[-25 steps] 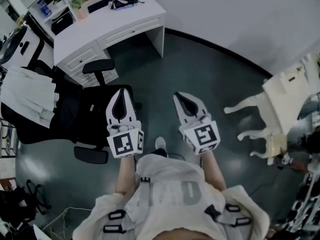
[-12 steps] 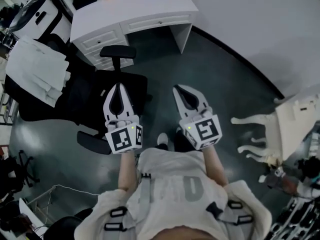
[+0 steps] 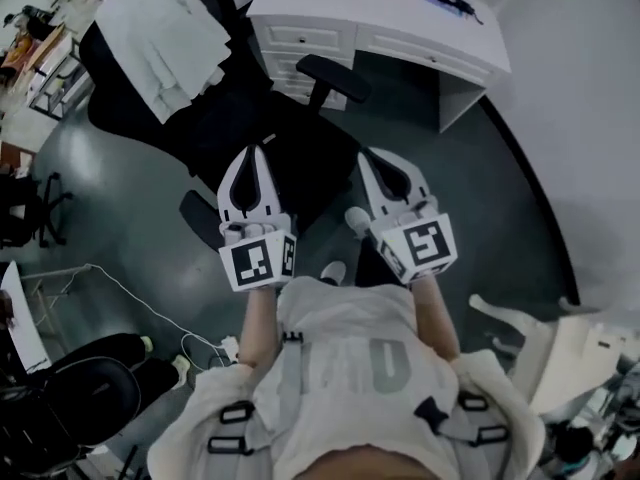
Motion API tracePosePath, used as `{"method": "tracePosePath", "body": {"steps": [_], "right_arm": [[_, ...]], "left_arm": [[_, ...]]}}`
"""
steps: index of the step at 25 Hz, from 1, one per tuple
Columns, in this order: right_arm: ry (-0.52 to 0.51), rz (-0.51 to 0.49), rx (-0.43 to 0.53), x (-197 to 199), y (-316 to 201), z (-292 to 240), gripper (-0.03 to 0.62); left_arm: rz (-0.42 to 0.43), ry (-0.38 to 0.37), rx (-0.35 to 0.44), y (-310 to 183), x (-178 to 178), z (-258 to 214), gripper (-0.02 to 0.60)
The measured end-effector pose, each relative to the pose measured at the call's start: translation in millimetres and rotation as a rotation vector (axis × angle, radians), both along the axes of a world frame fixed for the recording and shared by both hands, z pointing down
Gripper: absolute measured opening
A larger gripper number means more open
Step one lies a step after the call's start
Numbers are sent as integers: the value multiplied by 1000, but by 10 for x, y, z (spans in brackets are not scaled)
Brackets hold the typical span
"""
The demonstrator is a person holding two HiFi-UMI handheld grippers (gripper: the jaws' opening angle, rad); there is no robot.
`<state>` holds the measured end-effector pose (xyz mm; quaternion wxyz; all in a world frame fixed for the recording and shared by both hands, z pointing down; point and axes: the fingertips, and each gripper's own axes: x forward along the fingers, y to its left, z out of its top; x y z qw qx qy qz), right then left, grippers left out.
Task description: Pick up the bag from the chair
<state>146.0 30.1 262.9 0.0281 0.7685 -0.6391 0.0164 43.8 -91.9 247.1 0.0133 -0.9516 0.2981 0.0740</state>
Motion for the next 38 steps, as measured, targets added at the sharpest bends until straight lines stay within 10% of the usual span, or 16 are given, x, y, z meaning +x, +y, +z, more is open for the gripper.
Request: {"method": "tracePosePath", "body": {"steps": [22,38], "right_arm": [[40,-475,-7,696,-1655,-52,5],[-8,-599,0,952,-1729,72,6]], "left_arm": [[-571,-14,-51,-767,-78,-32,6],[-720,-19,-61,-555,75,17,6]]}}
